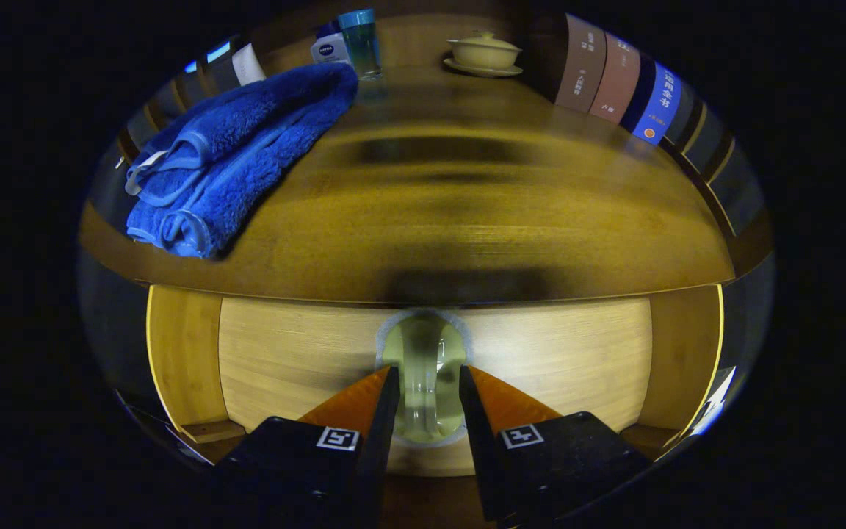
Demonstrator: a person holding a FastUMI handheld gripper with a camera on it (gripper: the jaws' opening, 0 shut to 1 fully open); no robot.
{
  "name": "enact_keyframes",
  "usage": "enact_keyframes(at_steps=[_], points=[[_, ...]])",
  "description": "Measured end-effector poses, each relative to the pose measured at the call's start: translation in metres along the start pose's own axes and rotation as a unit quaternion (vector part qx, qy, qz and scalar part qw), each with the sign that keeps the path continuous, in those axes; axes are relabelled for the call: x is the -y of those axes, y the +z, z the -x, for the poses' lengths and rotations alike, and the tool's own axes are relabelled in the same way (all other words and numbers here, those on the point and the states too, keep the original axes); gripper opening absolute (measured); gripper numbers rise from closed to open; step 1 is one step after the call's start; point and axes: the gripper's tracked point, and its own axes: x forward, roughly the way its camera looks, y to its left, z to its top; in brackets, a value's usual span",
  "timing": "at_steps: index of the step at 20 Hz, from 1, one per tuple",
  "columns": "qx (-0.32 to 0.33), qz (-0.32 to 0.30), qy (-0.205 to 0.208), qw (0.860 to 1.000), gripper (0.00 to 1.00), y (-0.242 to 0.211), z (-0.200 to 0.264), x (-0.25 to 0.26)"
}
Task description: Pull open the drawer, take out the items inside it, and place them on the countertop above the cabinet.
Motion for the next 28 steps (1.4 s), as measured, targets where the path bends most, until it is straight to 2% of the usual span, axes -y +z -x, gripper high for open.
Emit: enact_keyframes(at_steps=[3,9,13,19,22,24,28], points=[[0.0,0.01,-0.002,1.0,0.26,0.003,0.014,-0.003],[0.039,0.014,-0.003,0.999,0.27,0.009,0.022,-0.003],[0.104,0.007,0.003,0.995,0.27,0.019,0.064,-0.002],[0.22,0.01,0.024,0.975,0.27,0.029,0.152,-0.006],[0.277,0.005,0.034,0.96,0.27,0.046,0.19,-0.006],[0.311,0.003,0.034,0.95,0.27,0.068,0.204,-0.003],[0.339,-0.008,0.04,0.94,0.27,0.116,0.203,-0.001]])
